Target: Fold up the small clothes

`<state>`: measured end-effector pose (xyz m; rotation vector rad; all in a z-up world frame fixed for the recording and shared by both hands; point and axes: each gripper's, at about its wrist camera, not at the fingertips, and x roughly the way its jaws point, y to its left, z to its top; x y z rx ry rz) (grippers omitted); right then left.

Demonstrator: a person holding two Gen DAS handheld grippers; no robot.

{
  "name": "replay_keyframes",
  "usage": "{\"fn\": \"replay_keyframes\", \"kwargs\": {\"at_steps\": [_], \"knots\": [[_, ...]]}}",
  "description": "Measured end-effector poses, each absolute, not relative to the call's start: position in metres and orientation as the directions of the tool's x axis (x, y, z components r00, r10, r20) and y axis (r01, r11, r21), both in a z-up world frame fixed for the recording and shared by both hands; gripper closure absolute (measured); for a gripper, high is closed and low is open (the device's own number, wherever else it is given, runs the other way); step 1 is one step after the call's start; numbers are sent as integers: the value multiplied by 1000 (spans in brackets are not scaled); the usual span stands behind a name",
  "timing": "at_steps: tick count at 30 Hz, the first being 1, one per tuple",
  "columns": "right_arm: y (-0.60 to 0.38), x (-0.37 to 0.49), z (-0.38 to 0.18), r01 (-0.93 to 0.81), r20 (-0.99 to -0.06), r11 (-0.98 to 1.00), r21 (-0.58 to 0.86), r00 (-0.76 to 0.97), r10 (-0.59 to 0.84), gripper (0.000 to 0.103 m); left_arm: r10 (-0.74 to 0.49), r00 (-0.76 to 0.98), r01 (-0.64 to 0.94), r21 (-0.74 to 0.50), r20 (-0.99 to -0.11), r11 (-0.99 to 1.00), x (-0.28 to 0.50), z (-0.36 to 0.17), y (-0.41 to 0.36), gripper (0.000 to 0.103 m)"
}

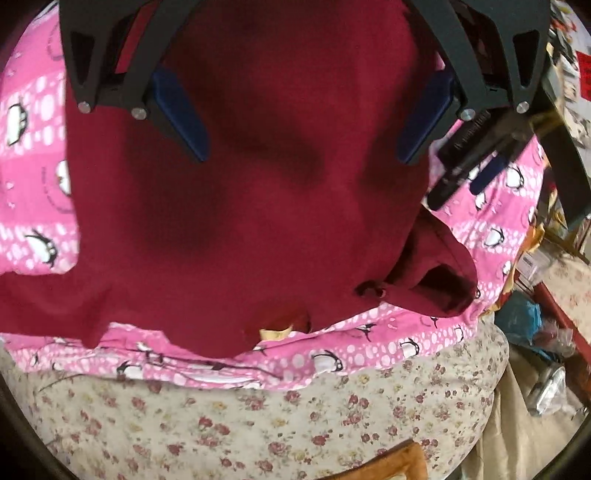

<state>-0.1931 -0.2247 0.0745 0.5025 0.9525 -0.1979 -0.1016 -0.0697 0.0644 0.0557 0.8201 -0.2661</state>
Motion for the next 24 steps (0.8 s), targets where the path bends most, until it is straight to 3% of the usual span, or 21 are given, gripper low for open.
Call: {"fn": "replay_keyframes", "kwargs": {"at_steps": [9,24], "knots": [[-209,-168,90,293,-762,934,204,647,-36,1,-195,649,237,-48,-735,970,-90,60,-71,40],[-216,-149,77,250,-779,958,139,624,-50,1,-171,632,192,-61,-756,980,-72,50,-70,40]]}}
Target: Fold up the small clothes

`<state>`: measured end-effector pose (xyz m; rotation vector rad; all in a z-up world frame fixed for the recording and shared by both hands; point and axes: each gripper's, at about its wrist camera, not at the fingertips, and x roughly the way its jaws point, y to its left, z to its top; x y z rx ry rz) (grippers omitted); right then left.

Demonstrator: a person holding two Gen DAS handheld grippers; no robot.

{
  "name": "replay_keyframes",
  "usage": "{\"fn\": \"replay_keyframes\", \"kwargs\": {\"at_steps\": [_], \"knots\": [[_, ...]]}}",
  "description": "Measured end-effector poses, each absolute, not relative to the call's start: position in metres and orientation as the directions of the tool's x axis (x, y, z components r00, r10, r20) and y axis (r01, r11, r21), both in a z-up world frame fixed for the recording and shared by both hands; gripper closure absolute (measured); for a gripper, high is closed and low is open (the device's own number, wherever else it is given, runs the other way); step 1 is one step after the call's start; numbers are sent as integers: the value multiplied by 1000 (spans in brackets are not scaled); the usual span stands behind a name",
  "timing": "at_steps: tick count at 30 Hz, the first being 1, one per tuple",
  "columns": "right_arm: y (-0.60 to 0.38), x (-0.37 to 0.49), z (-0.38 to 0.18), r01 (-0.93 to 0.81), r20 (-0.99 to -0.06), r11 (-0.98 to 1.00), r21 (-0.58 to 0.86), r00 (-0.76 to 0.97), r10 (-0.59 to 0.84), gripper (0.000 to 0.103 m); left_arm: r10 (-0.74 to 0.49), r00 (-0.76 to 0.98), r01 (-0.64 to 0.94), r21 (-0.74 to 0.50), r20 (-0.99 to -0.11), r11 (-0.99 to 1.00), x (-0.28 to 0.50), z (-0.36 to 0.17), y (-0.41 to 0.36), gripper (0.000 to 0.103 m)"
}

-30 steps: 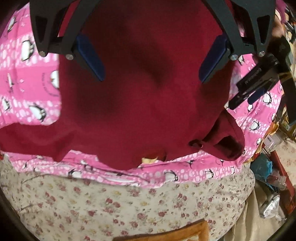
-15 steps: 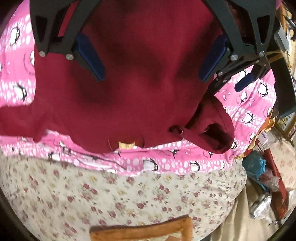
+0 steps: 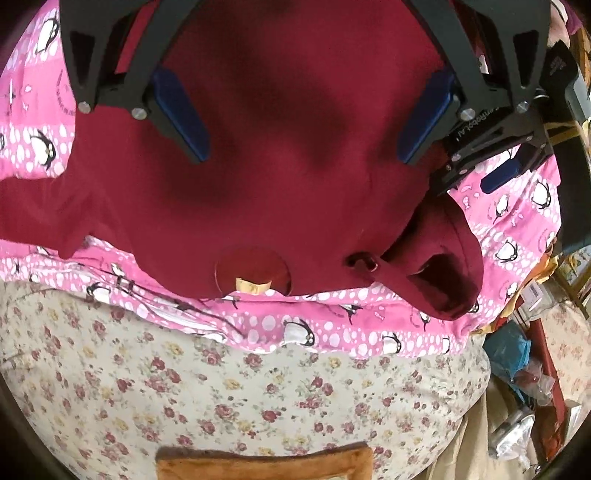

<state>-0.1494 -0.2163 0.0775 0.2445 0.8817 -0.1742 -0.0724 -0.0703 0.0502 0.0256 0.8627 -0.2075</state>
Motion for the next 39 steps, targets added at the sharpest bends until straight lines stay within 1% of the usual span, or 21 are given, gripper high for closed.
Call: {"fn": "replay_keyframes", "kwargs": {"at_steps": [5,11,22,32,39], "knots": [[-215,-145,76,243,-779,956,162,626,-27,1,-166,628,184,-63,-760,981,-70,49,-69,40],[-213,-139,73,234,-783,960,152,622,-28,1,-165,626,185,-60,-762,981,-68,48,-69,40],[-229,-140,62,337,-793,929,153,603,-88,1,-170,625,200,-54,-762,978,-68,48,-74,40],[-233,-138,59,368,-802,917,156,589,-100,1,-170,617,197,-58,-768,979,-68,46,-76,40],[-229,-131,58,355,-809,922,154,581,-89,1,-161,606,174,-67,-779,982,-62,42,-71,40]]}}
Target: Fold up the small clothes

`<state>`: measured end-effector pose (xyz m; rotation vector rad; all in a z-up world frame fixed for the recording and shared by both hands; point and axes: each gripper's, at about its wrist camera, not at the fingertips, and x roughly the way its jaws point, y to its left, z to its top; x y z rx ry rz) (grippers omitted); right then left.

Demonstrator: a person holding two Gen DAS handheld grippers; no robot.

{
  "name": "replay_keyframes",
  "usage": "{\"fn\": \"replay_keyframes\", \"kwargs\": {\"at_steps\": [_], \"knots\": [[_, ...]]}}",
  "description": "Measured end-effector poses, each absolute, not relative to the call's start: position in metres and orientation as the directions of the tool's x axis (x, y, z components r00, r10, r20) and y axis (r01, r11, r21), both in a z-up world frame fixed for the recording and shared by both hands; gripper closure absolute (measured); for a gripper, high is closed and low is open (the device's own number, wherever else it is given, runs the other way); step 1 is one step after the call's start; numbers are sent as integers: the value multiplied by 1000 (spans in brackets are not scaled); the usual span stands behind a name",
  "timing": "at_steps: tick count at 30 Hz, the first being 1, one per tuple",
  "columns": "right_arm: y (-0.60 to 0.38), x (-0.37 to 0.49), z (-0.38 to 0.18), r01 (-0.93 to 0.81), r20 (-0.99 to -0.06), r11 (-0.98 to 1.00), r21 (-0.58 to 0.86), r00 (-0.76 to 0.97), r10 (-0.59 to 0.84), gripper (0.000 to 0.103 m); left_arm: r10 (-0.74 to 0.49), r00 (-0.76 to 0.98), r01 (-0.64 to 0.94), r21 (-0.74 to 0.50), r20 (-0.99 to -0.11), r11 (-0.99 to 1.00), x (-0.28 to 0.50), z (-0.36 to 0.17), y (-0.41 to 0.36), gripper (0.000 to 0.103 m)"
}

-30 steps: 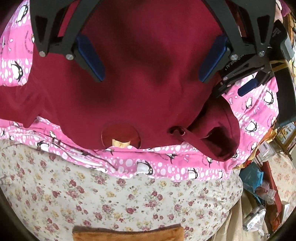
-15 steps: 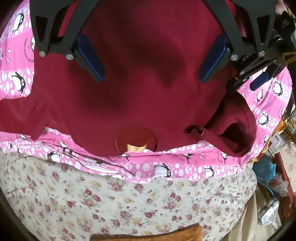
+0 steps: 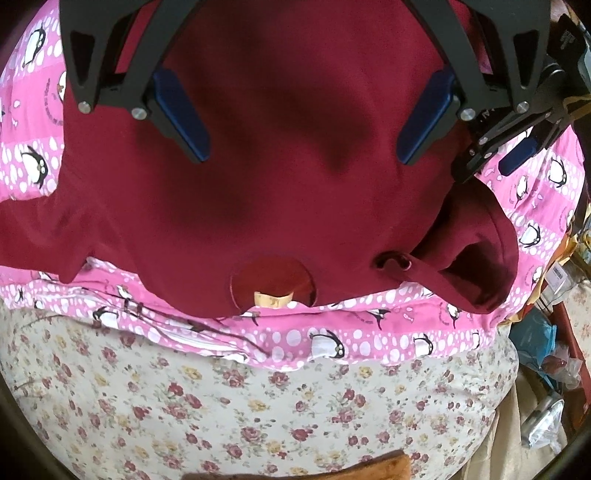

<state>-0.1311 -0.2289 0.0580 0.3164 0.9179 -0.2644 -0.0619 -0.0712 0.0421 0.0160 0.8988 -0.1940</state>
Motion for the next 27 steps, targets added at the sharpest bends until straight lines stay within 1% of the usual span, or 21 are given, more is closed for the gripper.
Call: {"fn": "replay_keyframes", "kwargs": {"at_steps": [6,27], "knots": [[-227,-127,56,348,-812,922,171,579,-68,1,-160,602,146,-89,-782,985,-57,42,-65,40],[-217,-101,52,284,-819,950,130,570,-58,1,-139,593,103,-96,-794,990,-48,39,-56,40]]}}
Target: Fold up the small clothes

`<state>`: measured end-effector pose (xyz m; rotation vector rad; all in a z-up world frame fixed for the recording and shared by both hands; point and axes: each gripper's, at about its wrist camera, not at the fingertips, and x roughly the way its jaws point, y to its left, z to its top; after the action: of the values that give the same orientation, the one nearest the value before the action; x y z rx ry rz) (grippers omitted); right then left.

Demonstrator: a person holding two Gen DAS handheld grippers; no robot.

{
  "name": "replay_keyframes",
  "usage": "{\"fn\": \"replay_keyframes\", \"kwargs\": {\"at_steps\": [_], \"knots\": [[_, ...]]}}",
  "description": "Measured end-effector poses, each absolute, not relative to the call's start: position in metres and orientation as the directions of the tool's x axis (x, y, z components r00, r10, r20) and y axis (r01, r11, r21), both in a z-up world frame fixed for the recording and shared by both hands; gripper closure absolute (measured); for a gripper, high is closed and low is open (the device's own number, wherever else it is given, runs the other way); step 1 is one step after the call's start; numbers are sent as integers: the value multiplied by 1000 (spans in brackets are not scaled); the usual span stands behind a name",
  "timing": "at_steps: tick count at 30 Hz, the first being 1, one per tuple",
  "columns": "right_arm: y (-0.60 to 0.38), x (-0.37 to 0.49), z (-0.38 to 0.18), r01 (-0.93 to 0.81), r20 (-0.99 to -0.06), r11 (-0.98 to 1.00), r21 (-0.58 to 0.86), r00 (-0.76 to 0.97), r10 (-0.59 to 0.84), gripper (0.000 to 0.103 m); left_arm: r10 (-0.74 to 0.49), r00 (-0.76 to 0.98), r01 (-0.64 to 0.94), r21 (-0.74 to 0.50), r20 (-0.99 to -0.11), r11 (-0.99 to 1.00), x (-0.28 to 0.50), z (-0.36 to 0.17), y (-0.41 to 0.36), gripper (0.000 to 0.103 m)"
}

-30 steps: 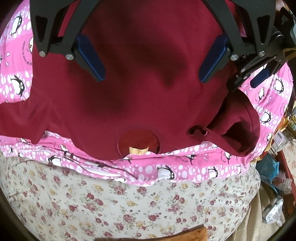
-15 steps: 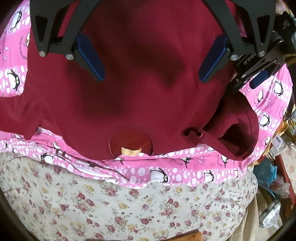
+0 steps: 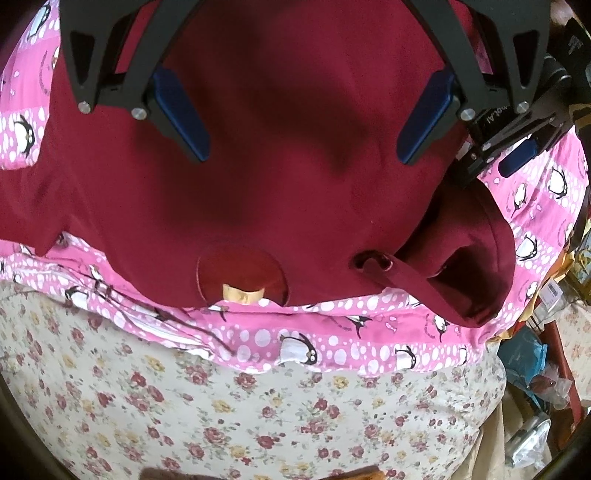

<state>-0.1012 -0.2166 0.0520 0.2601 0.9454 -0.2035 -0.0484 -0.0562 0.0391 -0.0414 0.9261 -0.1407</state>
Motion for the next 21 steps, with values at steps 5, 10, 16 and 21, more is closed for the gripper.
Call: {"fn": "replay_keyframes", "kwargs": {"at_steps": [5,10,16,21], "knots": [[-217,-90,52,266,-818,955,130,574,-48,1,-132,589,91,-97,-798,991,-45,37,-53,40],[-213,-76,50,221,-818,964,146,576,-9,1,-130,583,77,-105,-802,991,-42,35,-48,40],[-205,-56,51,172,-806,973,154,591,23,5,-138,571,55,-130,-809,990,-36,33,-42,40],[-200,-34,50,145,-795,976,165,605,44,11,-139,566,46,-137,-813,990,-35,31,-39,40]]}}
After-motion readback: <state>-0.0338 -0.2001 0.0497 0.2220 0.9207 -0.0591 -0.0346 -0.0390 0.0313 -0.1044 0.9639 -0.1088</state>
